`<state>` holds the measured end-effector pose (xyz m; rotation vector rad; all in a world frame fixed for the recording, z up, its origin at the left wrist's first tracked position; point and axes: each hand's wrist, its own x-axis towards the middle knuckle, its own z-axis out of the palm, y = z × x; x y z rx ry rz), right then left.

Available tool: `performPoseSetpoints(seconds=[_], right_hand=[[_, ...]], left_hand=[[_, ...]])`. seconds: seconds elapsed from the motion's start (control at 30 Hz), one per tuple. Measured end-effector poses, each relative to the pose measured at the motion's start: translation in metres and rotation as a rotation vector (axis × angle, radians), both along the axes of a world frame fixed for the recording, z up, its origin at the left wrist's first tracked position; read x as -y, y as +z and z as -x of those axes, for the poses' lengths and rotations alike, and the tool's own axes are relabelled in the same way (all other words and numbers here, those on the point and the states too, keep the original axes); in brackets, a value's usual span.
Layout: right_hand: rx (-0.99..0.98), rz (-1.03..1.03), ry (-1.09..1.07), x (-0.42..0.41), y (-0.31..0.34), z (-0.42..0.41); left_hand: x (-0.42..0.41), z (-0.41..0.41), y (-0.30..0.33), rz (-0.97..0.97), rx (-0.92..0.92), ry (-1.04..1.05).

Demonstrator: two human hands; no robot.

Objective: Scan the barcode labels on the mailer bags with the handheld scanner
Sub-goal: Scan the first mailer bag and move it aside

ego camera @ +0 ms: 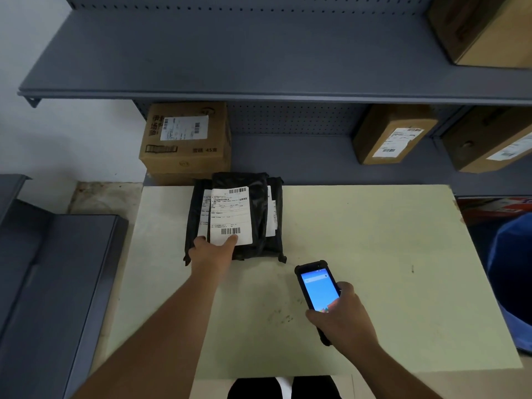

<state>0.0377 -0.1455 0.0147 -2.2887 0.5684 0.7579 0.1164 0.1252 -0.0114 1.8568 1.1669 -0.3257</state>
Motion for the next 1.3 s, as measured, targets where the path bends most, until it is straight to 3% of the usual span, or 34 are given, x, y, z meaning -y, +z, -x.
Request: performPoseSetpoints(seconds=[0.6,0.9,1.3], right_hand=[[-0.059,-0.004,-0.056,0.009,-0.006,0.005],[-0.077,-0.009,-0.079,0.024,-0.005,0.009],[-0.023,-0.042,-0.03,0.026,0.016,-0.002]], left_hand=[[0.022,-0.005,-0.009,-0.076,-0.004,-0.026],[0.037,-0.017,-0.007,-0.108,-0.1,-0.024],[0.06,-0.024,0.006,-0.062,0.02,0.078]])
